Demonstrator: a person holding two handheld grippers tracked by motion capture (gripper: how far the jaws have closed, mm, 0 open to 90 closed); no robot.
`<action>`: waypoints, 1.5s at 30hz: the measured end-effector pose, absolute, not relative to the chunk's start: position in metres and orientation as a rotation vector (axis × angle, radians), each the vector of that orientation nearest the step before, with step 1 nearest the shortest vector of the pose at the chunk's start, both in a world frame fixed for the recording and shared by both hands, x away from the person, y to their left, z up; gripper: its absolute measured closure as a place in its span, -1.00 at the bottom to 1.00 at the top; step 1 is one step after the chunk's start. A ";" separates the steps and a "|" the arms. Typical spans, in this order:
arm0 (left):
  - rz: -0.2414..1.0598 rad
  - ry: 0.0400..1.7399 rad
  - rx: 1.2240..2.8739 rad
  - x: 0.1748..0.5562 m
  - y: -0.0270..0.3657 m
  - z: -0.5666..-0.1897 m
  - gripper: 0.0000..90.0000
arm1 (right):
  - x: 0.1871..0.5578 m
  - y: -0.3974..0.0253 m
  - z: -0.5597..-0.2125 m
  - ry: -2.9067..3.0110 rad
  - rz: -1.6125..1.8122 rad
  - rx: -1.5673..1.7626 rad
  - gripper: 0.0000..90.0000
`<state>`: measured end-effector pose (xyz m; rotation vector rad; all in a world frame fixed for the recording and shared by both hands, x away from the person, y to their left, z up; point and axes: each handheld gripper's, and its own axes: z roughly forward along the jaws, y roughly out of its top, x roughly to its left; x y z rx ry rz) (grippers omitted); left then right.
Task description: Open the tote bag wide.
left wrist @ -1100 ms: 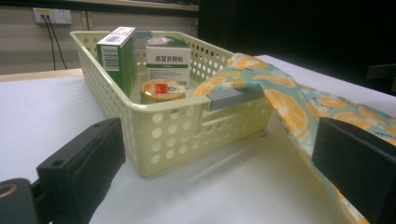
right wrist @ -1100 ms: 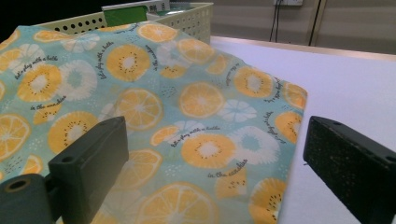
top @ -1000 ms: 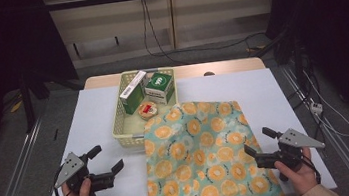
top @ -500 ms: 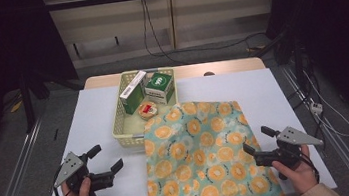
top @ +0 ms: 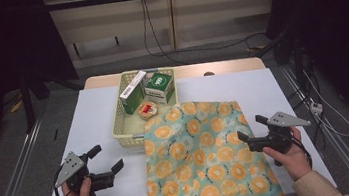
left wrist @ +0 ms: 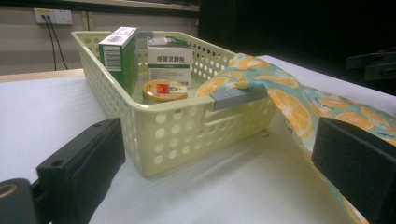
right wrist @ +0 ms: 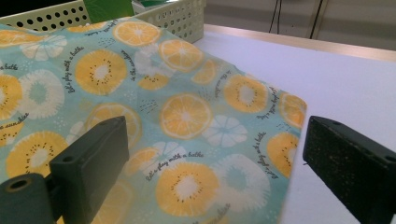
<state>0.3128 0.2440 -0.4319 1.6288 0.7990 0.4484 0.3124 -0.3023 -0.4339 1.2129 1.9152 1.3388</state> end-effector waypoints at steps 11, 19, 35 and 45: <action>0.447 0.797 1.632 0.315 0.243 -0.432 -0.94 | 0.324 -0.294 -0.426 1.945 1.346 1.203 -0.84; 0.442 0.808 1.623 0.315 0.244 -0.432 -0.94 | 0.338 -0.287 -0.417 1.983 1.352 1.191 -0.84; 0.458 0.814 1.625 0.309 0.248 -0.430 -0.94 | 0.397 -0.274 -0.415 2.080 1.290 1.204 -0.81; 0.453 0.807 1.630 0.312 0.244 -0.431 -0.94 | 0.451 -0.240 -0.421 2.206 1.300 1.126 -0.84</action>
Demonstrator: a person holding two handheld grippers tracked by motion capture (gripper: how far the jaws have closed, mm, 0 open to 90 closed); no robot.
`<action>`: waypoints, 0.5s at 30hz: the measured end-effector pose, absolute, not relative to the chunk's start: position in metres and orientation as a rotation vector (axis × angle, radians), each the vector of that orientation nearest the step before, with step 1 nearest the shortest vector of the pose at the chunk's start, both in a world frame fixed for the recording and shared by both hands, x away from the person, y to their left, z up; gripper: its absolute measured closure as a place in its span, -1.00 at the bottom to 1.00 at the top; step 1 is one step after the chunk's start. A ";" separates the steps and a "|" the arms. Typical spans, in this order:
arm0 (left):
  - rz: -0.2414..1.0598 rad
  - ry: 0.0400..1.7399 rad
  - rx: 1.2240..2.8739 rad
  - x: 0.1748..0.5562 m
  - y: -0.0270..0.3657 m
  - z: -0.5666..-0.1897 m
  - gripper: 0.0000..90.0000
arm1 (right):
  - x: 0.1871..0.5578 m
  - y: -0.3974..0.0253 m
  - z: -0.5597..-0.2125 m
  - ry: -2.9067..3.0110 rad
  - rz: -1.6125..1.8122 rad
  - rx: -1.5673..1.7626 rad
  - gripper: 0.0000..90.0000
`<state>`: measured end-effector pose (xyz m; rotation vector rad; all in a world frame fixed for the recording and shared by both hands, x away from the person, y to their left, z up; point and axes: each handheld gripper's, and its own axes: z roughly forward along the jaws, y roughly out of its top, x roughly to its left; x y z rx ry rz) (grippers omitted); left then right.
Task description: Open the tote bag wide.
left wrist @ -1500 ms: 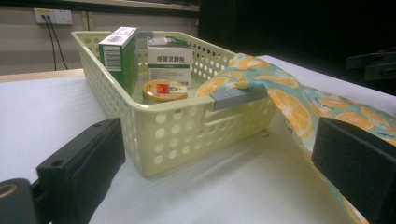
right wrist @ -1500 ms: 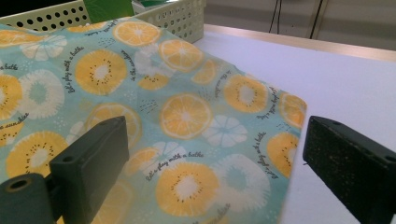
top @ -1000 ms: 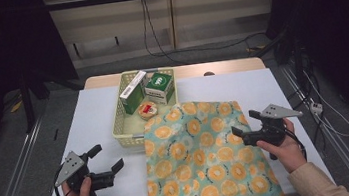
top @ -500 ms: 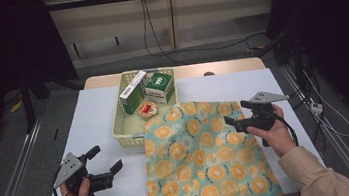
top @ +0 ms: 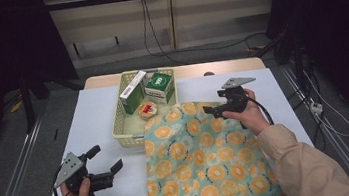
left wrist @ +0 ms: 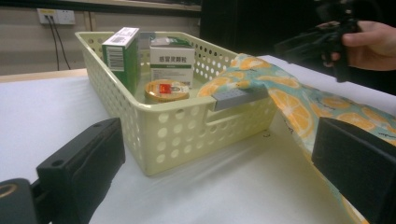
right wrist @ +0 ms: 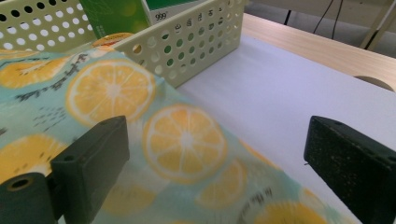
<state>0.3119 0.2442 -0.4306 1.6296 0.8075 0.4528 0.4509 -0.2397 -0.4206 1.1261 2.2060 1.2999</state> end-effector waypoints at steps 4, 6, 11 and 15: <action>0.454 0.801 1.643 0.313 0.244 -0.431 -0.94 | 0.470 -0.223 -0.432 2.267 1.341 1.149 -0.78; 0.456 0.801 1.637 0.312 0.245 -0.430 -0.94 | 0.476 -0.213 -0.440 2.310 1.345 1.135 -0.76; 0.454 0.805 1.645 0.310 0.246 -0.431 -0.94 | 0.481 -0.195 -0.462 2.425 1.236 1.107 -0.47; 0.457 0.819 1.633 0.309 0.248 -0.431 -0.94 | 0.476 -0.187 -0.468 2.474 1.137 1.022 -0.38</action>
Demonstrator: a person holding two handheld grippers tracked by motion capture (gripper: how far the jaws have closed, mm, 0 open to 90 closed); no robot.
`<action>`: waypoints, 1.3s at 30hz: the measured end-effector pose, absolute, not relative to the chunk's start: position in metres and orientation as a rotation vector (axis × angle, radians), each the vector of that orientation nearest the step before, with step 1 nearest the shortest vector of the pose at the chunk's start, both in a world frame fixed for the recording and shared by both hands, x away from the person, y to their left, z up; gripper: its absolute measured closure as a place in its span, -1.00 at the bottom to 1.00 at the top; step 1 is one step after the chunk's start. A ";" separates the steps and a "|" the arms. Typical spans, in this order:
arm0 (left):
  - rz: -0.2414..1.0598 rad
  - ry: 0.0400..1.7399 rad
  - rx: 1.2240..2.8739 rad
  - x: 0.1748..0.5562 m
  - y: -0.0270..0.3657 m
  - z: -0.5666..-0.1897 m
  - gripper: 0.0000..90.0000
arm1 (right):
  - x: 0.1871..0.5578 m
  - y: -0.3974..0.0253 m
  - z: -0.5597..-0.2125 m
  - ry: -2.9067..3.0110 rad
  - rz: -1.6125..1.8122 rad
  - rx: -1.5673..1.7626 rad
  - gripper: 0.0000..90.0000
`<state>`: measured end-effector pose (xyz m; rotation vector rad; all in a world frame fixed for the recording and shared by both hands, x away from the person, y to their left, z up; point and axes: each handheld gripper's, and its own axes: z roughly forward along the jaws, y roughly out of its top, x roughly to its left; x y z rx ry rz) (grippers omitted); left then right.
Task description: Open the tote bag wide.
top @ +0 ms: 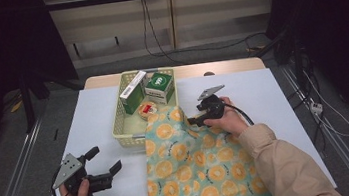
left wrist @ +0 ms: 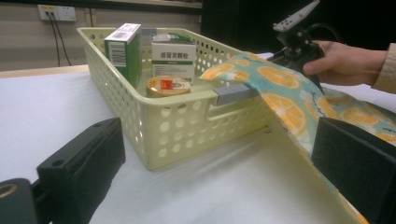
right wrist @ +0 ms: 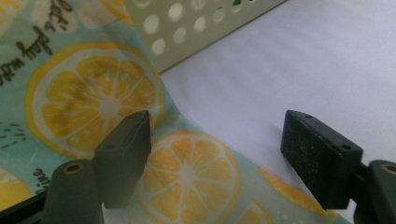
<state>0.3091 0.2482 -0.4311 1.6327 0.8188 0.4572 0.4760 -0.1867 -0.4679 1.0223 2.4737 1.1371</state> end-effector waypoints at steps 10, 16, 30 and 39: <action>0.465 0.815 1.635 0.308 0.247 -0.429 -0.94 | 0.465 -0.190 -0.461 2.556 1.110 0.966 0.87; 0.469 0.814 1.637 0.307 0.246 -0.428 -0.94 | 0.462 -0.192 -0.461 2.535 1.132 1.043 1.00; 0.473 0.812 1.636 0.307 0.247 -0.428 -0.94 | 0.467 -0.220 -0.442 2.398 1.160 1.114 1.00; 0.465 0.817 1.631 0.308 0.246 -0.429 -0.94 | 0.499 -0.248 -0.423 2.243 1.142 1.203 1.00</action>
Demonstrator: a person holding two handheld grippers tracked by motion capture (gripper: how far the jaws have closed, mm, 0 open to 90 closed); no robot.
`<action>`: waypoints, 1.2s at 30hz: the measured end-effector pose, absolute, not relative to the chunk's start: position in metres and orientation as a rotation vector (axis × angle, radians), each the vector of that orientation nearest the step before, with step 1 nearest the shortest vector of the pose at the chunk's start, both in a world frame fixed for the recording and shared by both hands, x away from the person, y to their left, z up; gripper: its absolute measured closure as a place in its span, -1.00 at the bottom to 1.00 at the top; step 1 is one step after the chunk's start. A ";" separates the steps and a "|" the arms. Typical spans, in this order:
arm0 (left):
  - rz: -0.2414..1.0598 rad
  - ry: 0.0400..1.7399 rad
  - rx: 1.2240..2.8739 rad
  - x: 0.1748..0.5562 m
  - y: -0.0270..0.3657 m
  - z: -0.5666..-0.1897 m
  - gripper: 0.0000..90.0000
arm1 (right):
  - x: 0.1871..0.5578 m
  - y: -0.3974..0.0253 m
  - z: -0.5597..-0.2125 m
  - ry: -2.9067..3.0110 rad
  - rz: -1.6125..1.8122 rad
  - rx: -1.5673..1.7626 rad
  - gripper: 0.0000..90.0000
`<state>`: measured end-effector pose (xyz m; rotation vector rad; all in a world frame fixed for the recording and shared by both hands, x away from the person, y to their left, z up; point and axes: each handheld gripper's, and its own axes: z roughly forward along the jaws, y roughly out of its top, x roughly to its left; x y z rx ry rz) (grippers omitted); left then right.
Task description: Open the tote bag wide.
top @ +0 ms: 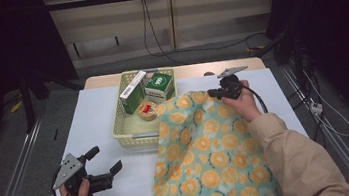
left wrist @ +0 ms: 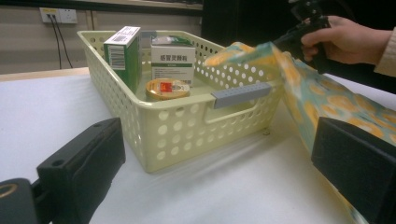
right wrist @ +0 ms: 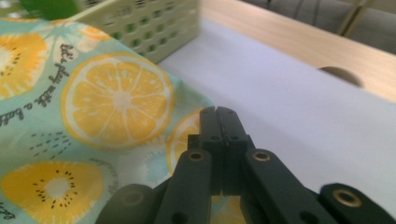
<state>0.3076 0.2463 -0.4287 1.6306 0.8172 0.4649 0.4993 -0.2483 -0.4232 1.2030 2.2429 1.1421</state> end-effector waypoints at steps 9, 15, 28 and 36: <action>0.461 0.824 1.629 0.311 0.246 -0.429 -0.94 | 0.553 -0.287 -0.419 2.115 1.056 1.326 1.00; 0.462 0.821 1.637 0.311 0.243 -0.429 -0.94 | 0.575 -0.313 -0.426 1.992 1.000 1.440 0.61; 0.454 0.800 1.656 0.313 0.239 -0.429 -0.94 | 0.476 -0.278 -0.411 2.219 1.074 1.174 -0.51; 0.450 0.781 1.660 0.311 0.237 -0.427 -0.94 | 0.403 -0.263 -0.422 2.336 1.147 1.134 -0.56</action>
